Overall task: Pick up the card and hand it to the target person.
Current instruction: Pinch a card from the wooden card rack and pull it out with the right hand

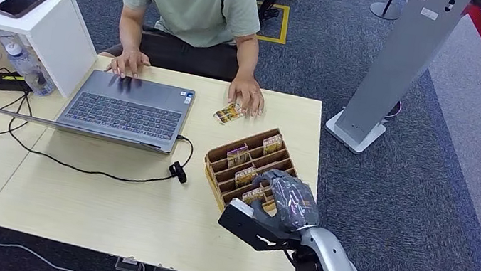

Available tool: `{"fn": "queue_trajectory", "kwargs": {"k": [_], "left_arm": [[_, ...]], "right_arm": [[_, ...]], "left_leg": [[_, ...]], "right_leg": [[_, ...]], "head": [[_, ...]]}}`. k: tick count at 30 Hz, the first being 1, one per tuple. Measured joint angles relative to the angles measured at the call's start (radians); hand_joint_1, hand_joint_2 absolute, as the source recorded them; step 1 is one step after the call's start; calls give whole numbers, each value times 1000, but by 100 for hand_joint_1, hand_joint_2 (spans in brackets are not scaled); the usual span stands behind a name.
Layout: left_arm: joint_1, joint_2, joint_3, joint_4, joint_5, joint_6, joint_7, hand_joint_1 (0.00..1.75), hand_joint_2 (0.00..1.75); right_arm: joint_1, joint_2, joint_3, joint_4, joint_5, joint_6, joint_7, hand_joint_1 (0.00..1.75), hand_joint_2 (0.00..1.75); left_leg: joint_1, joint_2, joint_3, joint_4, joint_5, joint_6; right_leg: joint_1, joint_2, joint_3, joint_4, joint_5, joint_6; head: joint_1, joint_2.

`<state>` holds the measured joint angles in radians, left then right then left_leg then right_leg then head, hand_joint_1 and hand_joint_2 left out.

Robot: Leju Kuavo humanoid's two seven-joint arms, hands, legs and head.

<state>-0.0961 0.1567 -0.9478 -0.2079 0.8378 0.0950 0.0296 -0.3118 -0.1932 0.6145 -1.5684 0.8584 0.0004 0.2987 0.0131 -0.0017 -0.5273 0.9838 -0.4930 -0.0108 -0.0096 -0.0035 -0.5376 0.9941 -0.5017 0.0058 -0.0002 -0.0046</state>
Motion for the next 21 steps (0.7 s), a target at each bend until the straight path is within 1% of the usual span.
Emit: {"fn": "queue_trajectory", "kwargs": {"k": [2, 4, 9, 21], "left_arm": [[0, 0, 0, 0, 0, 0, 2, 0, 0], [0, 0, 0, 0, 0, 1, 4, 0, 0], [0, -1, 0, 0, 0, 3, 4, 0, 0], [0, -3, 0, 0, -1, 6, 4, 0, 0]], "right_arm": [[-1, 5, 5, 12, 0, 0, -5, 35, 175], [-3, 10, 11, 25, -1, 0, -8, 28, 175], [-5, 24, 25, 57, -6, -2, -9, 24, 175], [-12, 40, 46, 100, -2, -4, -9, 26, 175]], "left_leg": [[0, 0, 0, 0, 0, 0], [0, 0, 0, 0, 0, 0], [0, 0, 0, 0, 0, 0], [0, 0, 0, 0, 0, 0]], "right_leg": [[0, 0, 0, 0, 0, 0], [0, 0, 0, 0, 0, 0], [0, 0, 0, 0, 0, 0], [0, 0, 0, 0, 0, 0]], "head": [[0, 0], [0, 0], [0, 0], [0, 0]]}}
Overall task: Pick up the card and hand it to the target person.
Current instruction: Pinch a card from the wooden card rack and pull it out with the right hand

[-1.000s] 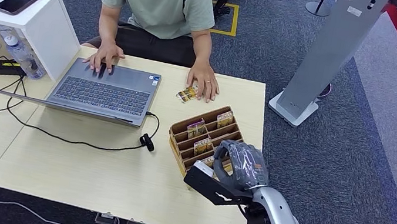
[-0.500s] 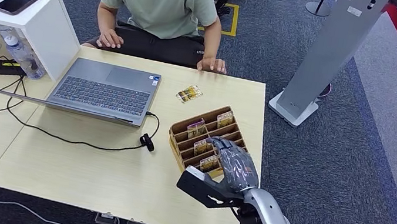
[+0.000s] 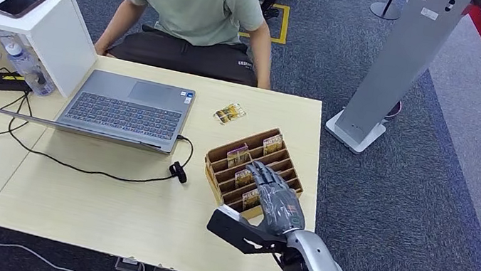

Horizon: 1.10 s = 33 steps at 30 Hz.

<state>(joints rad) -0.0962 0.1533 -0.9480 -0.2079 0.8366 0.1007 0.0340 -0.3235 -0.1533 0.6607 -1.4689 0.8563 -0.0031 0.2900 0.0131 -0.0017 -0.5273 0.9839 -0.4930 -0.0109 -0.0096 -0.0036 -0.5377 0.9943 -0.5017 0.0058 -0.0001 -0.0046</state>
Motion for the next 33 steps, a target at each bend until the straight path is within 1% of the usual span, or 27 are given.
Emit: {"fn": "queue_trajectory", "kwargs": {"k": [7, 11, 17, 19, 27, 29, 33], "left_arm": [[0, -2, 0, 0, -1, 0, 0, 0, 0], [0, -3, 0, 0, 1, 0, 1, 0, 0], [0, -3, 0, 0, 5, 0, 2, 0, 0], [0, -3, 0, 0, 6, 0, 2, 0, 0], [0, -3, 0, 0, 9, 0, 2, 0, 0], [0, -3, 0, 0, 9, 0, 2, 0, 0], [0, -4, 0, 0, 10, 0, 2, 0, 0]], "right_arm": [[-9, 4, 16, 18, 7, 2, 1, 37, 175], [-17, 6, 22, 29, 9, 1, 1, 38, 175], [-25, 9, 32, 37, 13, -3, 1, 53, 175], [-26, 9, 35, 37, 16, -5, 1, 55, 175], [-38, 12, 45, 44, 39, -9, 5, 72, 175], [-42, 12, 47, 46, 47, -9, 6, 74, 175], [-44, 13, 51, 51, 58, -10, 10, 70, 175]], "left_leg": [[0, 0, 0, 0, 0, 0], [0, 0, 0, 0, 0, 0], [0, 0, 0, 0, 0, 0], [0, 0, 0, 0, 0, 0], [0, 0, 0, 0, 0, 0], [0, 0, 0, 0, 0, 0], [0, 0, 0, 0, 0, 0]], "right_leg": [[0, 0, 0, 0, 0, 0], [0, 0, 0, 0, 0, 0], [0, 0, 0, 0, 0, 0], [0, 0, 0, 0, 0, 0], [0, 0, 0, 0, 0, 0], [0, 0, 0, 0, 0, 0], [0, 0, 0, 0, 0, 0]], "head": [[0, 0], [0, 0], [0, 0], [0, 0], [1, 0], [0, 0], [0, 0]]}}
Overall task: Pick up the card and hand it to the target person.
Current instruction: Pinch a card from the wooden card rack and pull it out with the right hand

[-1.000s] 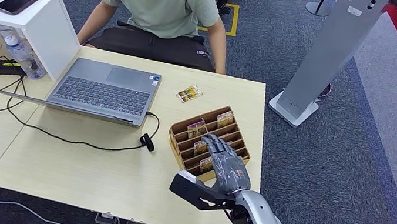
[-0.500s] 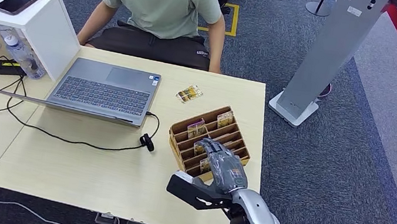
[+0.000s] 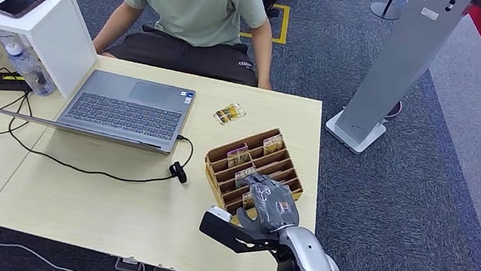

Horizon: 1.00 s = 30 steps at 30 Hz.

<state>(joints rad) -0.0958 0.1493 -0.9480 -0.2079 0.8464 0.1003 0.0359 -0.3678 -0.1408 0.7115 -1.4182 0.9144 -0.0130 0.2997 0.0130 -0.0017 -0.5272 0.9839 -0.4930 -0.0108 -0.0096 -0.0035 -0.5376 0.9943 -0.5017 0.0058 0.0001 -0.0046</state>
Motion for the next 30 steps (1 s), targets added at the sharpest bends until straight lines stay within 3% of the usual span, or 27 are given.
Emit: {"fn": "queue_trajectory", "kwargs": {"k": [30], "left_arm": [[0, -4, -1, 0, 0, -2, 0, 0, 0]], "right_arm": [[-5, 2, 4, 35, 21, -13, 9, 65, 175]], "left_leg": [[0, 0, 0, 0, 0, 0]], "right_leg": [[0, 0, 0, 0, 0, 0]], "head": [[0, 0]]}}
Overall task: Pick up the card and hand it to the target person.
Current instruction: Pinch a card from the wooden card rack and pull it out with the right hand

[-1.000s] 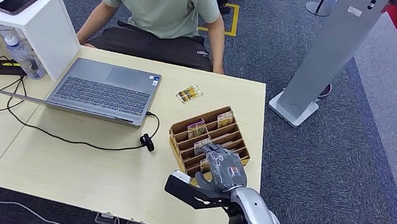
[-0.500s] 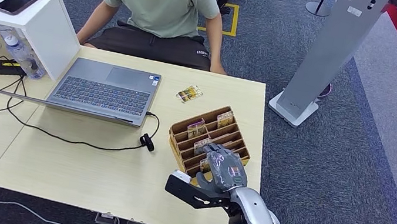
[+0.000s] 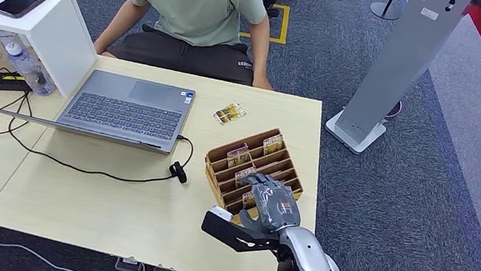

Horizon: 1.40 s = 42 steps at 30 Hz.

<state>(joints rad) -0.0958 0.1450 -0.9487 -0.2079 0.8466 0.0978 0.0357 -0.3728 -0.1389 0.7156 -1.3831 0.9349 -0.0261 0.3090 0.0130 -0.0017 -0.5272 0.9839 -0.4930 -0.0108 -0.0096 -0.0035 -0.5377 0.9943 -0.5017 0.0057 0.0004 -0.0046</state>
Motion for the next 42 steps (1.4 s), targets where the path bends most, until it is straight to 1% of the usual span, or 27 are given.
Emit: {"fn": "queue_trajectory", "kwargs": {"k": [14, 18, 28, 35, 42], "left_arm": [[0, -1, 0, 0, 2, 0, 0, 0, 0], [0, -1, 0, 0, 5, 0, 0, 0, 0], [0, -2, 0, 0, 9, 0, 0, 0, 0], [0, -2, 0, 0, 11, 0, 0, 0, 0], [0, -2, 0, 0, 11, 0, 0, 0, 0]], "right_arm": [[-24, 10, 2, 52, -13, -10, -15, 74, 175], [-29, 14, 3, 70, -17, -16, -18, 71, 175], [-30, 18, 4, 100, -20, -19, -18, 72, 175], [-32, 23, 4, 112, -26, -20, -19, 79, 175], [-33, 23, 4, 119, -30, -23, -19, 81, 175]], "left_leg": [[0, 0, 0, 0, 0, 0], [0, 0, 0, 0, 0, 0], [0, 0, 0, 0, 0, 0], [0, 0, 0, 0, 0, 0], [0, 0, 0, 0, 0, 0]], "right_leg": [[0, 0, 0, 0, 0, 0], [0, 0, 0, 0, 0, 0], [0, 0, 0, 0, 0, 0], [0, 0, 0, 0, 0, 0], [0, 0, 0, 0, 0, 0]], "head": [[0, 0], [0, 0], [0, 0], [0, 0], [0, 0]]}}
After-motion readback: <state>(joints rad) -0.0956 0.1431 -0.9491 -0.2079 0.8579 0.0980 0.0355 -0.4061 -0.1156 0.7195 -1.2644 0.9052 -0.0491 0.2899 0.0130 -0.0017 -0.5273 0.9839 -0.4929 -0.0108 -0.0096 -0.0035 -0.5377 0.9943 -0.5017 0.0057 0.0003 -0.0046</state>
